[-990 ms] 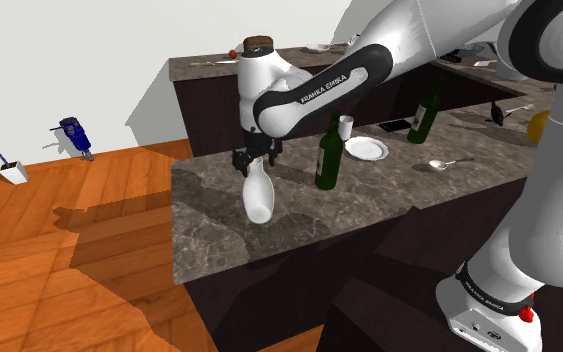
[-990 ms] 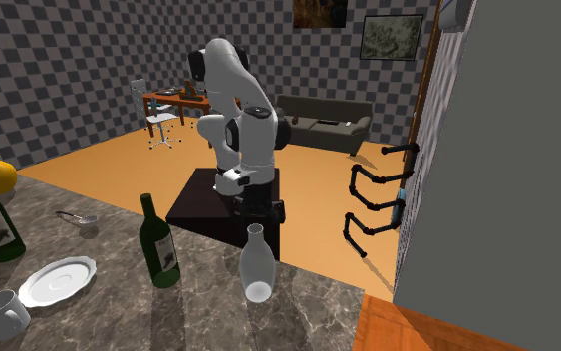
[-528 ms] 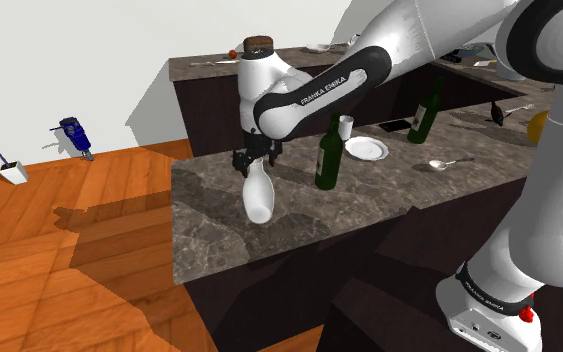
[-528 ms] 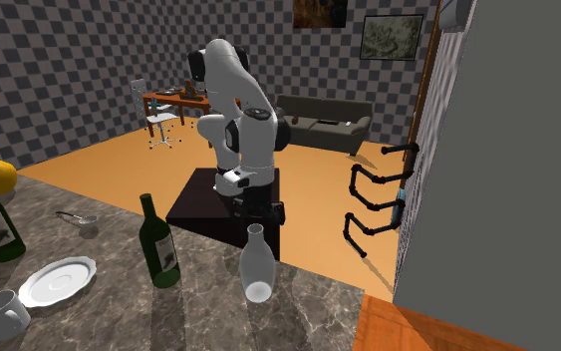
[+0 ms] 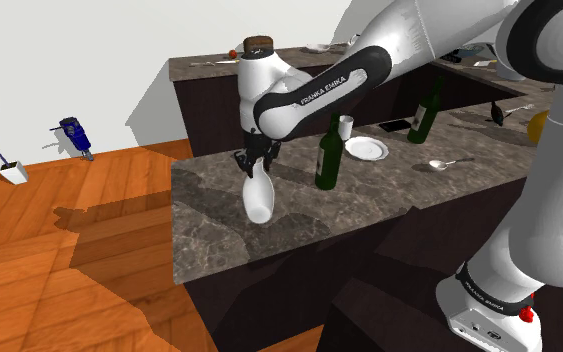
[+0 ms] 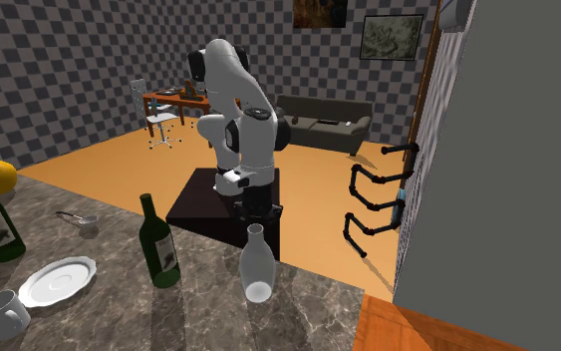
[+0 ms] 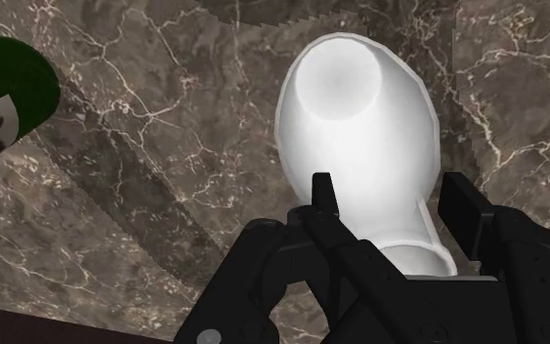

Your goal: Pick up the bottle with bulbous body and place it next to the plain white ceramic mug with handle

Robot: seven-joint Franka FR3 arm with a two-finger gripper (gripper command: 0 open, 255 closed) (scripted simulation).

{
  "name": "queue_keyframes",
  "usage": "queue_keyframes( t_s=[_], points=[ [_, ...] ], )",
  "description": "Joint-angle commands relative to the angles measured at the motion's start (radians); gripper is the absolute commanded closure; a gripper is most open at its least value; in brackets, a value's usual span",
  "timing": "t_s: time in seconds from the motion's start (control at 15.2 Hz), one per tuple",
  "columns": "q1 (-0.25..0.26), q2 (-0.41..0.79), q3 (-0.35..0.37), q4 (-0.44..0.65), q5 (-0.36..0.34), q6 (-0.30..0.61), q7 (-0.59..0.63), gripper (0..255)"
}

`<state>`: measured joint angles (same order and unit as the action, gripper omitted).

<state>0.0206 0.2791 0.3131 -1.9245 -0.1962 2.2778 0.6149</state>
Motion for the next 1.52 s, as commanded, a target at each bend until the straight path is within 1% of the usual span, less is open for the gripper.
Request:
queue_keyframes(
  t_s=[0.0, 0.07, 0.66, 1.45],
  points=[
    [0.0, 0.0, 0.0, 0.0, 0.0, 0.0, 0.0, 255],
    [0.0, 0.001, 0.0, 0.0, 0.0, 0.0, 0.0, 255],
    [-0.006, -0.053, 0.01, 0.055, 0.031, -0.104, -0.026, 255],
    [-0.009, -0.1, 0.016, 0.158, 0.059, -0.25, -0.051, 255]
  ],
)
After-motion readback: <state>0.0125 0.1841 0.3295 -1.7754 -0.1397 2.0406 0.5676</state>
